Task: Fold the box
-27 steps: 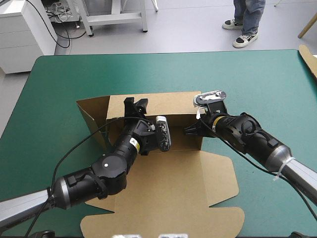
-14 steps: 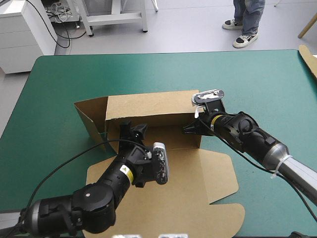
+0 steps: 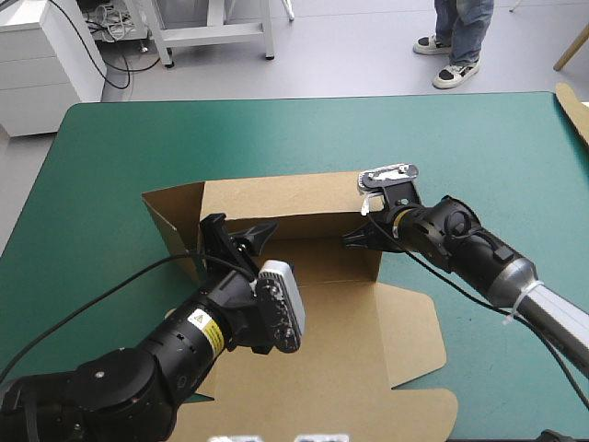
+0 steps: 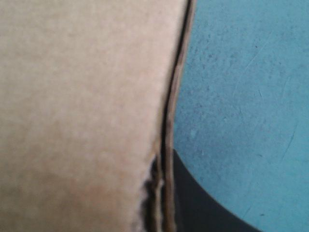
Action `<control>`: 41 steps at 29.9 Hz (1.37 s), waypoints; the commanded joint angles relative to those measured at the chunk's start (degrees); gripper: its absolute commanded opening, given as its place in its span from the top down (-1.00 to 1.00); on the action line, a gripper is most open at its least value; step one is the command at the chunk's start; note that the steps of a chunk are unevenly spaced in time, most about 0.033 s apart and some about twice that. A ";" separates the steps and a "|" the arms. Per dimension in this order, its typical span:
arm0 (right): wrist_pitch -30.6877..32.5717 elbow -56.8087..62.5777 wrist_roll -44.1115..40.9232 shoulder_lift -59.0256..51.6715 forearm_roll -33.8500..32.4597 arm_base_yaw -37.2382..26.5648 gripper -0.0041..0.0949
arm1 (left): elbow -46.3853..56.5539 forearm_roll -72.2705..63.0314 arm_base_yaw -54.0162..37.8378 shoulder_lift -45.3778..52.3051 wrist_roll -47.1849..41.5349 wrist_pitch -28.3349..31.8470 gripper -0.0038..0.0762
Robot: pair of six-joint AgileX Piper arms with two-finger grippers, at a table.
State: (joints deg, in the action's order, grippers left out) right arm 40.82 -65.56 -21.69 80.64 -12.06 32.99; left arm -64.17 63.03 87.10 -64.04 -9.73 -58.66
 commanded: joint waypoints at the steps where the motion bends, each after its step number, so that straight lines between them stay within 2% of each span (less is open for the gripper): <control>1: 6.58 -5.04 1.57 -1.98 -0.30 0.19 0.96 | -5.79 3.35 0.39 1.05 1.01 0.65 -0.11; 5: 14.67 -10.65 4.58 -1.98 0.02 0.19 0.96 | -9.99 1.82 -3.42 0.00 4.39 0.39 0.08; 11: 19.65 -17.28 8.37 -1.98 2.54 -2.59 0.96 | -15.75 -11.48 -19.66 -3.87 12.71 0.29 0.34; 13: 22.12 -18.83 10.40 -1.42 5.09 -4.72 0.96 | -17.56 -16.23 -25.78 -5.11 14.28 0.29 0.52; 15: 26.15 -20.49 12.53 -0.32 7.38 -7.75 0.96 | -19.32 -21.79 -32.36 -6.06 14.37 0.39 0.77; 17: 26.19 -21.20 14.83 0.70 9.25 -10.53 0.96 | -20.41 -26.90 -38.17 -6.29 14.27 1.14 0.92; 23: 26.19 -21.36 16.78 5.22 10.40 -15.39 0.96 | -20.28 -37.51 -48.47 -2.96 10.49 6.51 0.92; 27: 26.19 -21.36 18.79 9.49 10.53 -16.18 0.96 | -16.34 -41.21 -49.98 1.65 10.49 7.92 0.92; 33: 24.72 -21.44 20.08 17.24 10.49 -16.20 0.96 | 0.17 -44.13 -49.98 14.71 10.38 14.84 0.92; 41: 20.34 -21.44 21.06 22.01 10.48 -16.20 0.96 | 20.91 -51.89 -49.98 34.08 10.57 15.17 0.92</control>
State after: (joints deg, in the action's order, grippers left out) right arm 52.16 -88.42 -2.74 101.38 -3.96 16.31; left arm -47.40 13.39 37.03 -34.81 1.30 -47.54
